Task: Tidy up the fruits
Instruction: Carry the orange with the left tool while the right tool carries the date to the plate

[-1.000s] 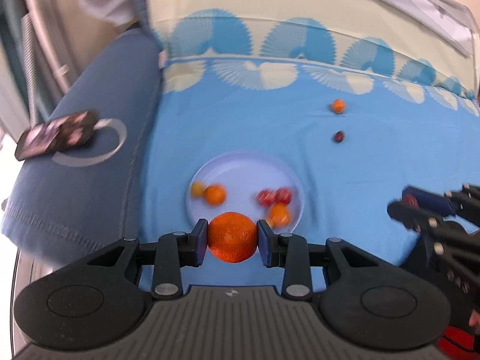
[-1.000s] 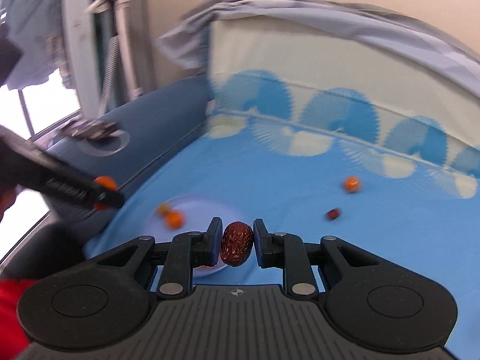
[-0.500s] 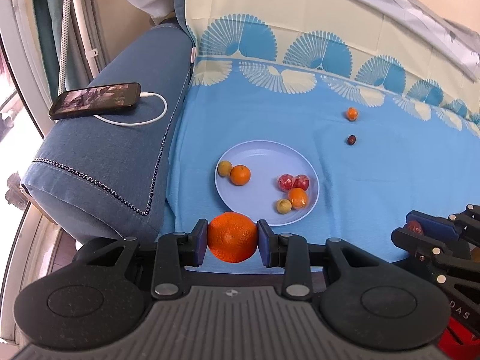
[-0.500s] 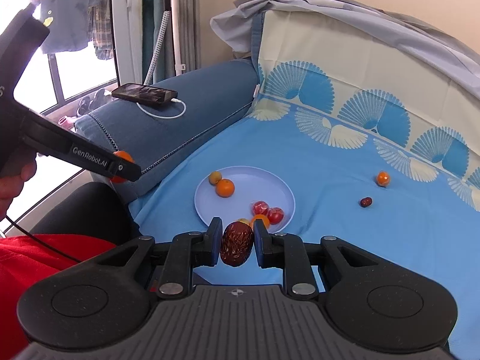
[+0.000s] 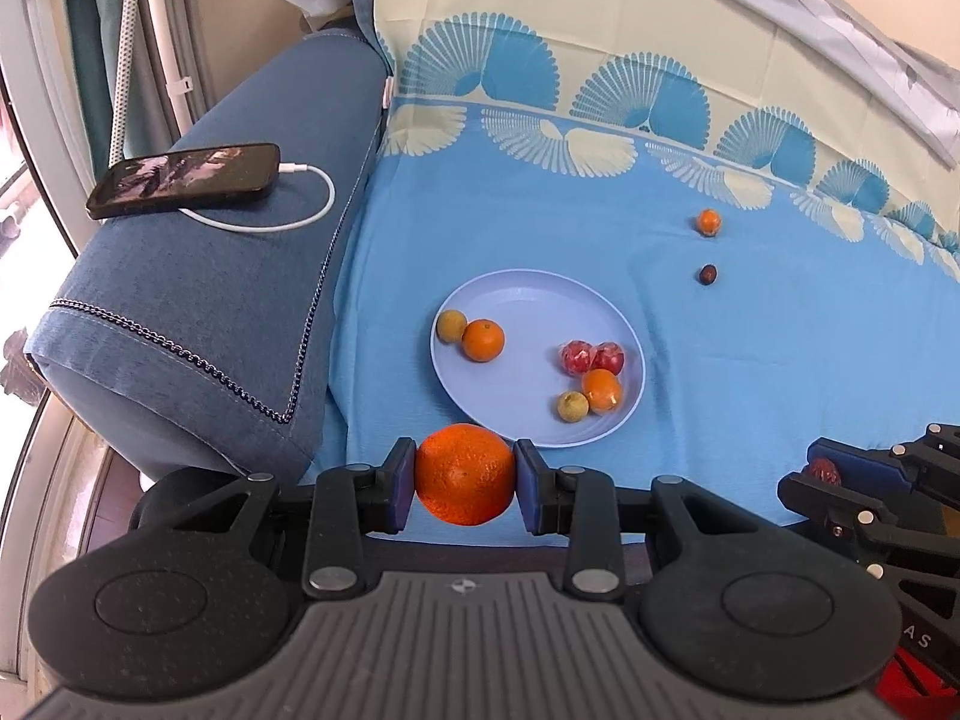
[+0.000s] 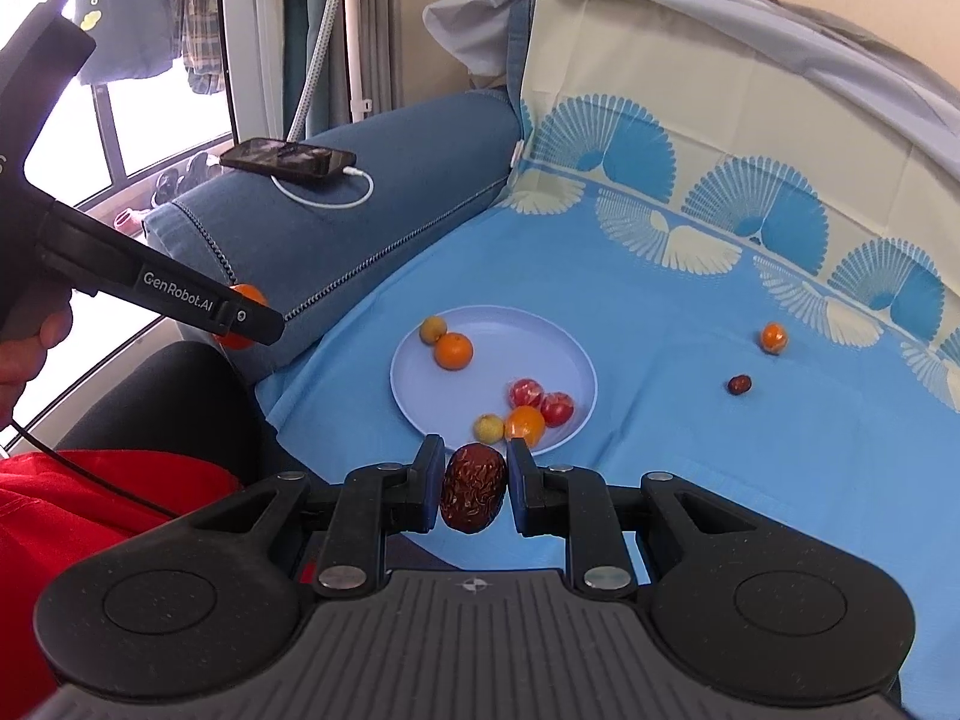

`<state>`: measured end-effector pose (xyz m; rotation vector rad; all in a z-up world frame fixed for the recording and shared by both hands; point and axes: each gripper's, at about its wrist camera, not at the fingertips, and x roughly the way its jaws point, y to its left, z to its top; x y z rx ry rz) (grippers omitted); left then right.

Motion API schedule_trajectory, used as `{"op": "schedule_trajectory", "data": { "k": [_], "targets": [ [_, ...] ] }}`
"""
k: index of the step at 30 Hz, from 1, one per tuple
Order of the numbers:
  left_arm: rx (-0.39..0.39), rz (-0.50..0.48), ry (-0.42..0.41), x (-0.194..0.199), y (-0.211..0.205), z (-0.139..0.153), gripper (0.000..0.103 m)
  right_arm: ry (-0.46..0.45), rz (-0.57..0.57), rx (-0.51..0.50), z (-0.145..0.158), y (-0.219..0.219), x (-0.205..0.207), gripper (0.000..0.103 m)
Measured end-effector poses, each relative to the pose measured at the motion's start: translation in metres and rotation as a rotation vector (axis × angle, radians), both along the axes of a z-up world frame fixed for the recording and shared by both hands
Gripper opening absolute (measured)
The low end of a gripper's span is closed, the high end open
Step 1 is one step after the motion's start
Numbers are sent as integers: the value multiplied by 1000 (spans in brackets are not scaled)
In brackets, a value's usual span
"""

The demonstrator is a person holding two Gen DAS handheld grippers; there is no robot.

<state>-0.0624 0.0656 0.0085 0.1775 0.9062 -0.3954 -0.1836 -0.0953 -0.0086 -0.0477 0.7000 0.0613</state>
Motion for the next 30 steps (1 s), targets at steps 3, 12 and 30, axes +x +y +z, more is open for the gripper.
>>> {"op": "schedule_trajectory", "data": {
  "k": [3,12,30],
  "targets": [
    [8,-2,12,6,-2,-6,38,19,-2,2,-4,0,5,24],
    [14,1,55,29,-9,-20,38,61,-11,-7,-16,-4,26,24],
    [55,-26,80,113,-64,-38,38,100,-13,-8,-37,-18,120,24]
  ]
}}
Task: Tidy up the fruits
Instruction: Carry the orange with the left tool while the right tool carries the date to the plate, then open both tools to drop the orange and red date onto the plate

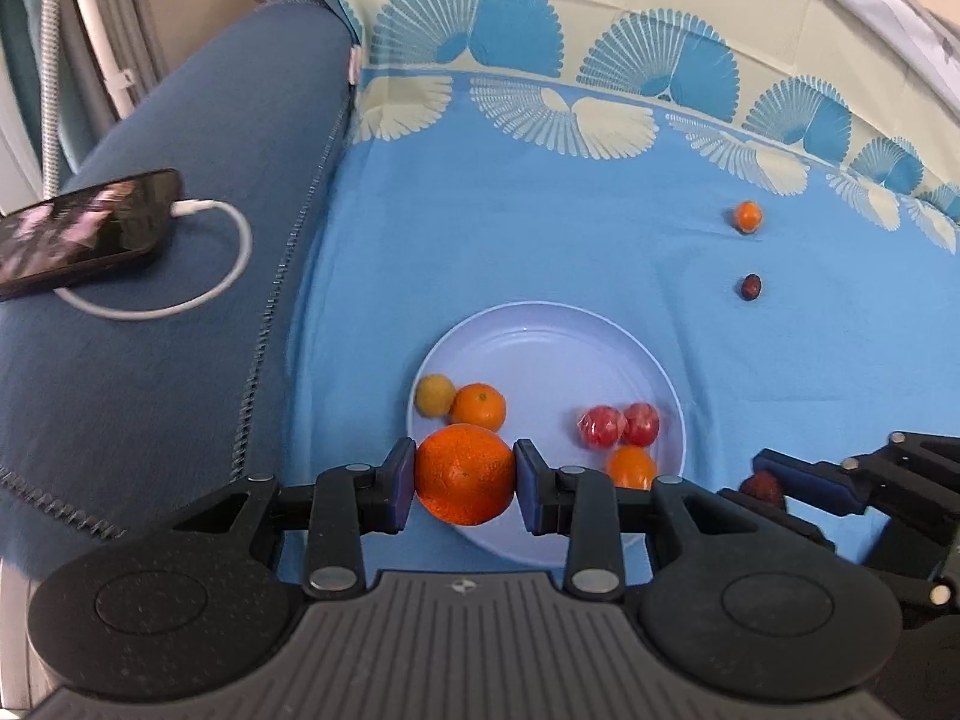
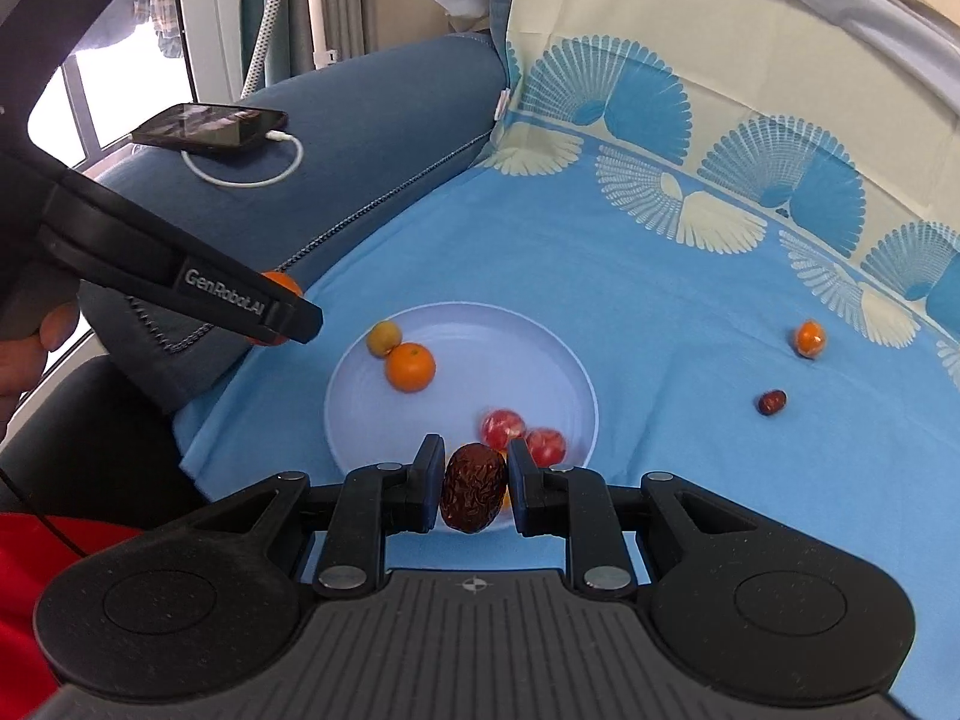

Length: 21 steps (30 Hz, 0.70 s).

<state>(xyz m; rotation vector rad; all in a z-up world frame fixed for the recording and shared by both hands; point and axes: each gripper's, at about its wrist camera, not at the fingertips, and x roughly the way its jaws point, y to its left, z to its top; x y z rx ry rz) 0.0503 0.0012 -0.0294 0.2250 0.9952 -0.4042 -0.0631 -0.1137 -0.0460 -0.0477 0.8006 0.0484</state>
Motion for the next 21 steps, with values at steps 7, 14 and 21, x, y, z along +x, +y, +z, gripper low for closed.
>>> {"op": "schedule_trajectory", "data": {
  "k": [7,14,21],
  "targets": [
    [32,-29,47,33,-18,-27,38,37,-3,17,-22,-13,41,24],
    [73,-64,89,52,-29,-52,38,54,-13,9,-41,-28,76,24],
    [98,-105,111,69,-42,-74,40,82,-32,32,-58,-44,103,24]
  ]
}}
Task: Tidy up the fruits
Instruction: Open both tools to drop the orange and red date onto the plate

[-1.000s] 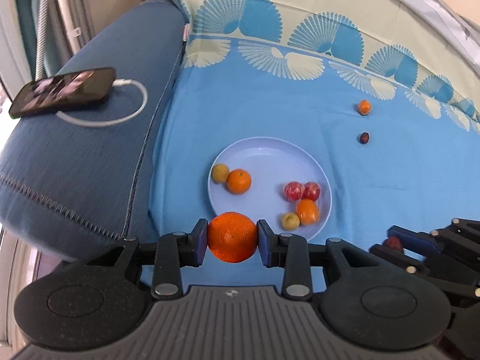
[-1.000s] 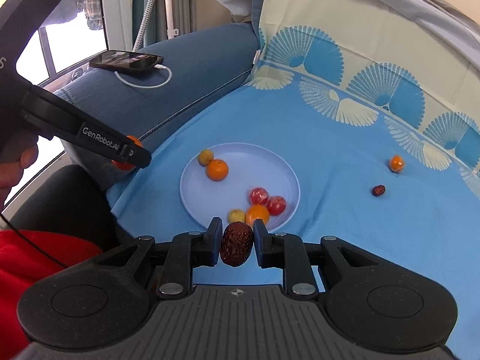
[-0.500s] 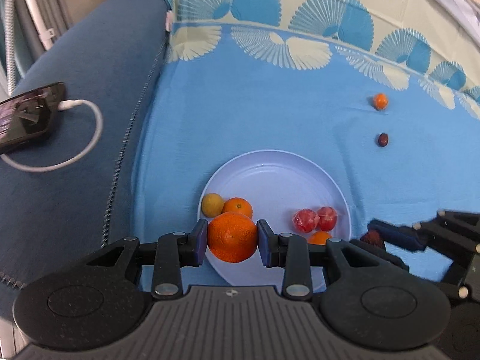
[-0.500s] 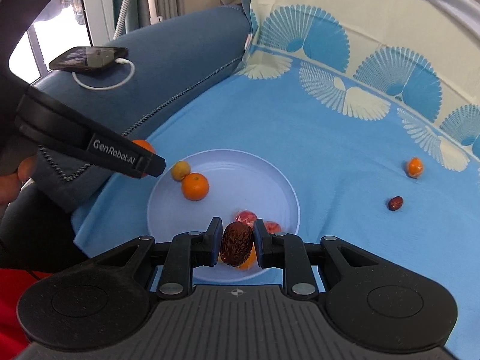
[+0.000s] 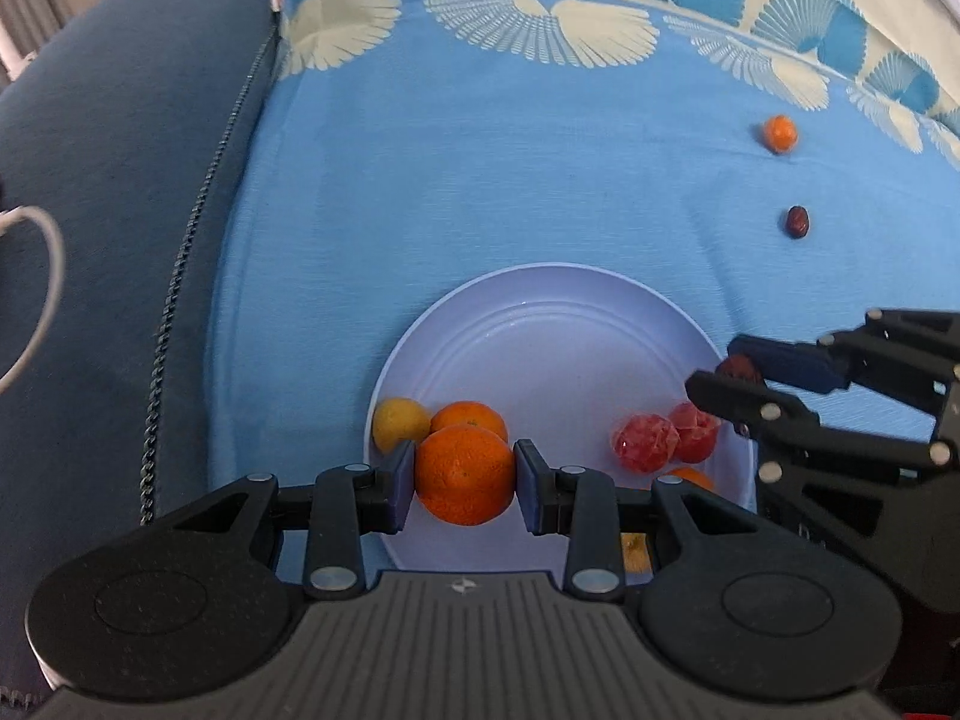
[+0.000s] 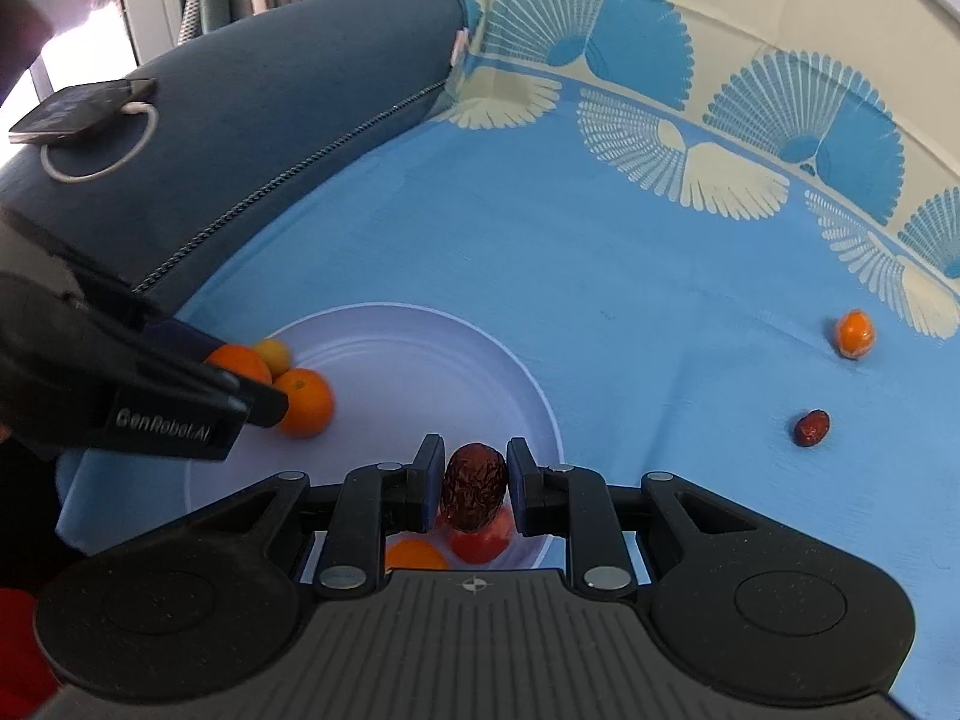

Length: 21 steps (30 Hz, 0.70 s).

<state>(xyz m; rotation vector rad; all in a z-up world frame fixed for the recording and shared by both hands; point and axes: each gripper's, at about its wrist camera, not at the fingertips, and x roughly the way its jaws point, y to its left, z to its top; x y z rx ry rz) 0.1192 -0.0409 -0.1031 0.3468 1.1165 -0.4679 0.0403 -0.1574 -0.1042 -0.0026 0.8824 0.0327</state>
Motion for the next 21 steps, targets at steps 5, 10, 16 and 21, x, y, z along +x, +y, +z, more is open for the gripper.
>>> {"op": "schedule_trajectory", "data": {
  "k": [5,10,16,21],
  "targets": [
    [-56,1,-84,4,8,16,99,0,-32,25,-3,-7,12,44],
    [-40,20,-104,-6,28,31,103,-2,-61,10,7,-15,-5,81],
    [-24,80,-4,-50,48,31,103,67,-59,30,19,-2,-56,92],
    [-4,63,-28,-94,56,37,103,39,-62,41,36,20,-104,97]
  ]
}}
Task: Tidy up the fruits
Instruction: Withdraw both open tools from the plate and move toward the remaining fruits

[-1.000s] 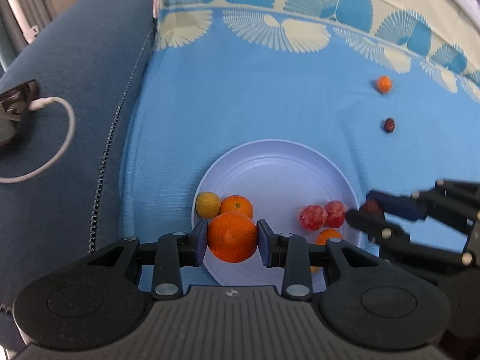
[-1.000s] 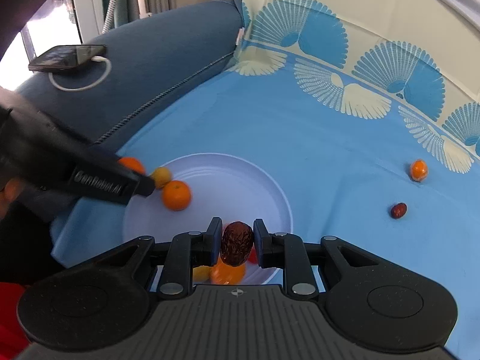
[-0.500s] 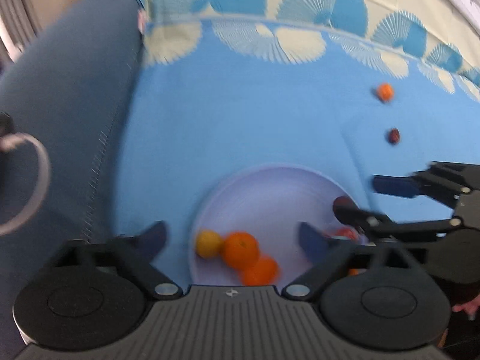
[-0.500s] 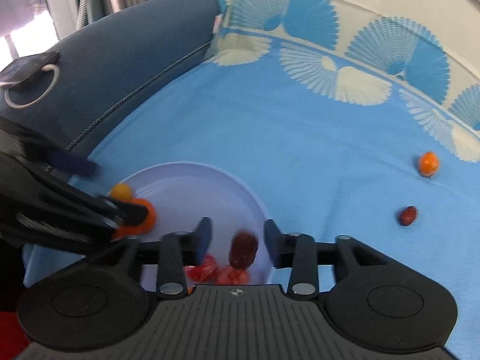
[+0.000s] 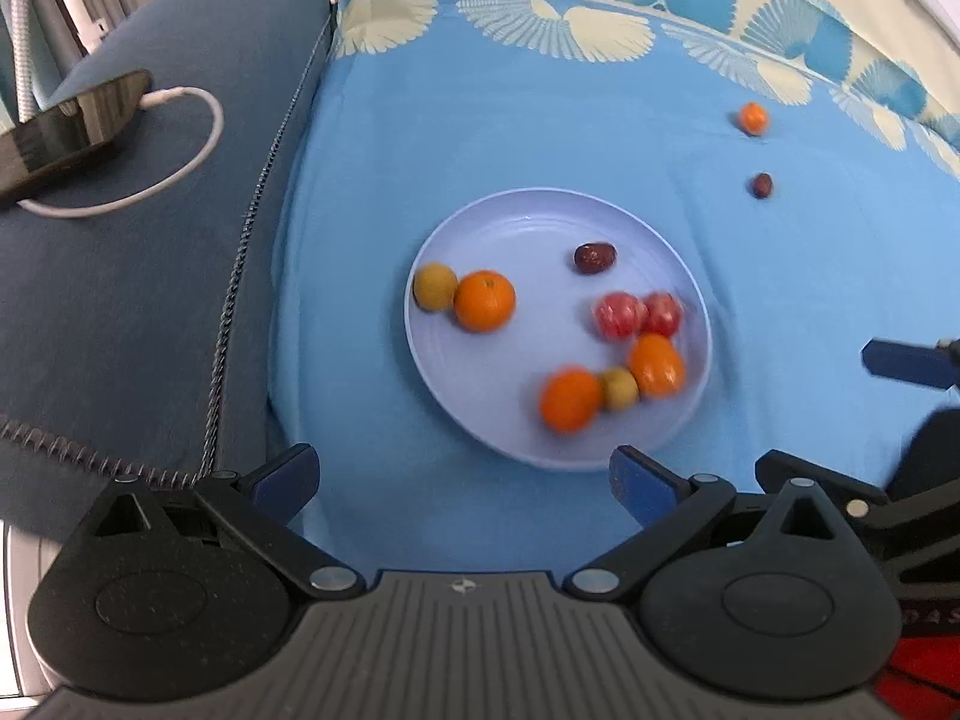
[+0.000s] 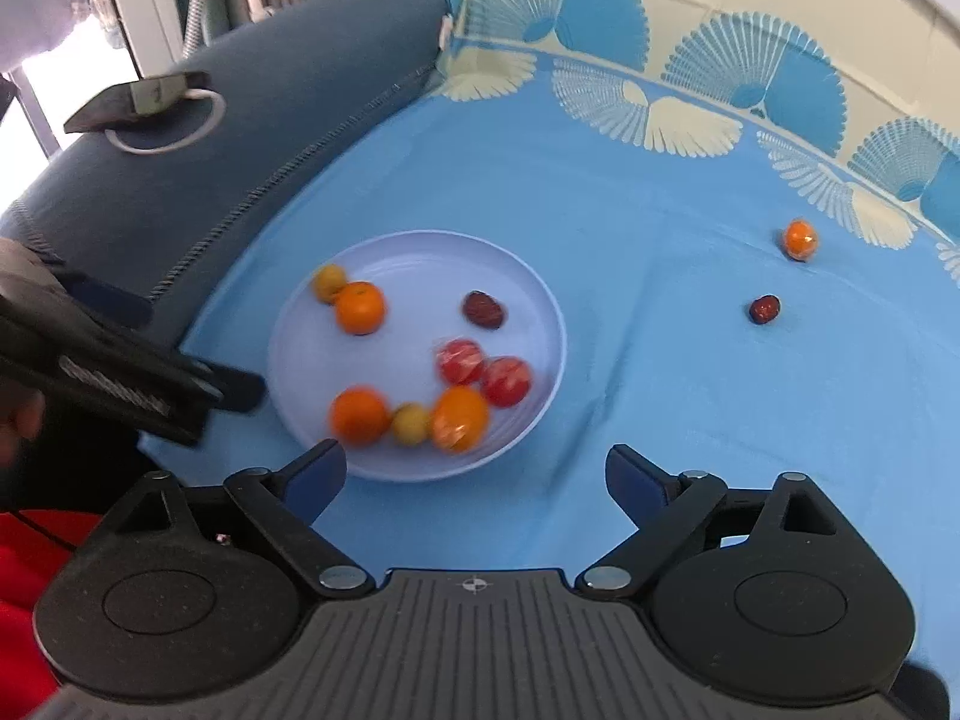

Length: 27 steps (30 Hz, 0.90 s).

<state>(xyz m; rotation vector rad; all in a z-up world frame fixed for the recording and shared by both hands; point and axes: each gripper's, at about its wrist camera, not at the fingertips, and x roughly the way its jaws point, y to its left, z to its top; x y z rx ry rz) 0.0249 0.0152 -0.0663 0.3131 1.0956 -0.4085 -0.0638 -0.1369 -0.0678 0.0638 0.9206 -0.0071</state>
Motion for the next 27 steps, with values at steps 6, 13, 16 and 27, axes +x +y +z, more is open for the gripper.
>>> {"op": "schedule_trajectory", "data": {
  "k": [6,13,16,27],
  "targets": [
    [-21,-15,-95,-36,7,27,103,-105,22,-83,28,19,-34,100],
    [-54,13,-164,-63,18,50,103,-195,20,-128,47,29,-67,102],
    [-63,9,-194,-75,21,58,103,-227,25,-139,54,34,-80,102],
    [-100,17,-275,-103,33,82,103,-309,40,-165,74,44,-108,102]
  ]
}}
